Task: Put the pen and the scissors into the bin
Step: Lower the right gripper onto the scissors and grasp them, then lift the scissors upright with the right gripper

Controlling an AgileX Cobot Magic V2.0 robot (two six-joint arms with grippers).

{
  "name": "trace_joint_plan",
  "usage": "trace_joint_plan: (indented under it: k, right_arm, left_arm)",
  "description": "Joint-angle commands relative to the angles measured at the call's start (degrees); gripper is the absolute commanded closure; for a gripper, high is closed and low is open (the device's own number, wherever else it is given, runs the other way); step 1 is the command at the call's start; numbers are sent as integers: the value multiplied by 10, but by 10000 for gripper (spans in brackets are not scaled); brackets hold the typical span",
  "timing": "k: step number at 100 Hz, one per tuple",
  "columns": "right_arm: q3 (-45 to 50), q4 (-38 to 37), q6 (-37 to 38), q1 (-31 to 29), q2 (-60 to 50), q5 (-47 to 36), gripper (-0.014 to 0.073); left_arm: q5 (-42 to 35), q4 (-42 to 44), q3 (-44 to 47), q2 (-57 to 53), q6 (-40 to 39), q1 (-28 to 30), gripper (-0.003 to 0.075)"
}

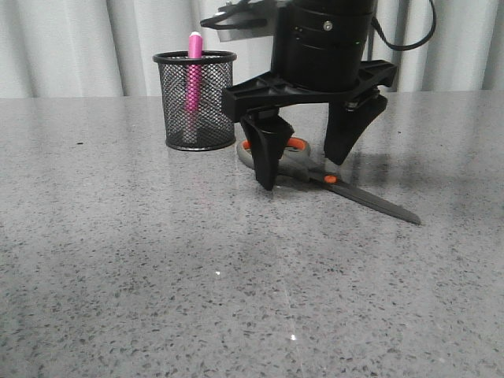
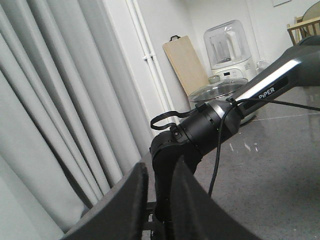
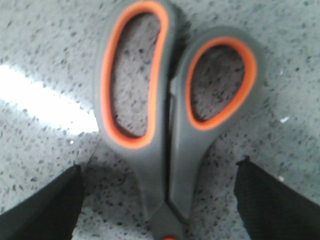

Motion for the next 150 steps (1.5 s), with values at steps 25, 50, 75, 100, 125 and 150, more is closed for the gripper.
trace_joint_plan:
  k: [25, 50, 75, 100, 125, 150]
  right_arm:
    - [-15, 38, -13, -43, -14, -12, 319]
    - [-15, 62, -35, -46, 11, 41, 606]
    - [-15, 72, -41, -46, -21, 17, 662]
    - [-15, 45, -41, -46, -157, -92, 662]
    - [-13, 76, -41, -34, -207, -432, 662]
    - [37, 76, -40, -19, -145, -788, 665]
  left_arm:
    - [0, -38, -14, 1, -7, -16, 624]
    - [0, -38, -14, 1, -7, -16, 624]
    - [7, -38, -14, -2, -7, -16, 624]
    - [-14, -38, -14, -34, -7, -16, 624]
    - [-29, -38, -14, -38, -7, -16, 624]
    - [-25, -37, -14, -38, -24, -16, 624]
